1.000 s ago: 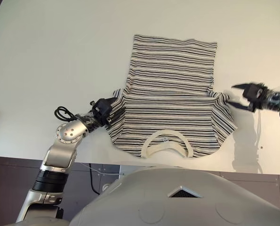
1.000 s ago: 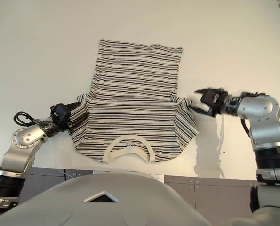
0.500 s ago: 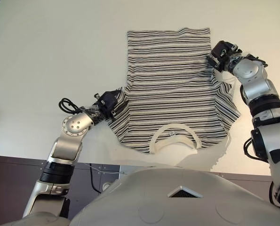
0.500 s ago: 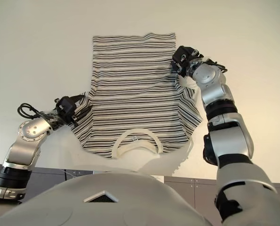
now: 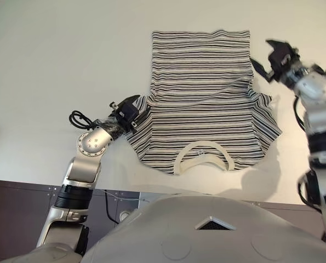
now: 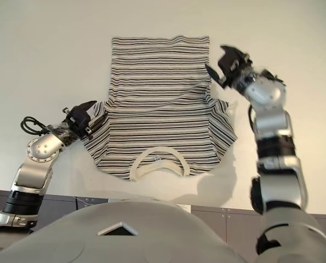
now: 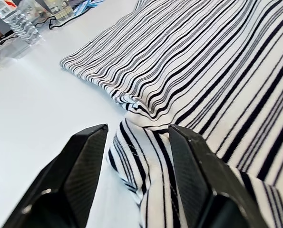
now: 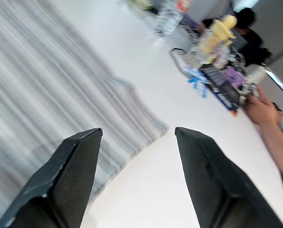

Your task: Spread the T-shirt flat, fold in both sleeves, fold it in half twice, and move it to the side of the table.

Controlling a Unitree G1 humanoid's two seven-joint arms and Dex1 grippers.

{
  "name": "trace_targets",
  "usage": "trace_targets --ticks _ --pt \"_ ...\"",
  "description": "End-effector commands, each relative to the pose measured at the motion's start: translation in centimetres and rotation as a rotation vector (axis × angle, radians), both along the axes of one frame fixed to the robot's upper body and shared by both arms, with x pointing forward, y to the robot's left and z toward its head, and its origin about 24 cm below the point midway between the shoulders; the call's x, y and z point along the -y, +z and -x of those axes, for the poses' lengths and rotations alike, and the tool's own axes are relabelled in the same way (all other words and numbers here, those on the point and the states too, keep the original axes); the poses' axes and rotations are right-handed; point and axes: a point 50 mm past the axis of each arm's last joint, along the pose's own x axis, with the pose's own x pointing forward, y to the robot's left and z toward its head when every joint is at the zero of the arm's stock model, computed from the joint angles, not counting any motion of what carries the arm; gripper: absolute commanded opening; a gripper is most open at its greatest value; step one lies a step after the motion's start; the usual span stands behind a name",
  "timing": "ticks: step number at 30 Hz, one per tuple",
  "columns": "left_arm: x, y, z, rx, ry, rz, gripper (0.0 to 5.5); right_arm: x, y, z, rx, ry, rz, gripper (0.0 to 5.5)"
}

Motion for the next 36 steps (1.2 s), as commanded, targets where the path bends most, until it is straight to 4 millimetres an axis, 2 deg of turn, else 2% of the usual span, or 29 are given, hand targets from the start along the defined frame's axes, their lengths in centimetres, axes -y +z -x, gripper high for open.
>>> trace_targets --ticks 1,3,5,7,13,19,23,26,29,32,34,35,36 --pt "-0.5 -0.3 0.4 0.009 0.026 -0.026 2.34 2.9 -0.6 5.0 -0.198 0.081 0.121 2.83" --pt "-0.6 -0.4 0.4 0.008 0.037 -0.031 2.34 3.3 -1.5 5.7 -0.235 0.055 0.16 2.83" --pt "-0.7 -0.5 0.4 0.002 0.037 -0.037 2.34 3.0 -3.2 6.0 -0.265 0.045 0.198 2.83" --pt "-0.8 -0.5 0.4 -0.001 0.034 -0.045 2.34 2.9 -4.0 6.7 -0.291 0.055 0.219 2.83" --pt "-1.0 -1.0 0.8 -0.009 0.017 -0.085 2.34 3.8 -3.4 8.3 -0.305 0.046 0.226 2.83" --pt "-1.5 -0.9 1.0 0.001 0.04 -0.097 2.34 3.8 -2.4 8.0 -0.278 0.027 0.198 2.83" --pt "-2.5 -0.9 1.0 0.0 0.039 -0.119 2.34 3.6 -1.9 8.8 -0.304 0.052 0.14 2.83" --pt "-2.9 -0.7 0.7 0.016 0.037 -0.122 2.34 3.3 -1.1 8.4 -0.297 0.071 0.098 2.83" --pt "-2.9 0.7 0.1 0.062 0.06 -0.054 2.34 3.1 1.9 5.7 -0.164 0.008 -0.051 2.83" --pt "-2.7 4.0 -0.1 0.139 0.098 0.052 2.34 2.1 5.0 3.6 -0.039 -0.034 -0.235 2.83" --pt "-3.8 6.0 0.1 0.153 0.096 0.028 2.34 0.5 5.3 3.4 0.012 -0.055 -0.31 2.83" --pt "-5.0 6.5 0.4 0.121 0.059 -0.038 2.34 -0.3 5.0 3.6 0.06 -0.097 -0.312 2.83" --pt "-6.2 6.2 1.5 0.058 -0.05 -0.177 2.34 -1.0 4.4 3.7 0.108 -0.154 -0.299 2.83"
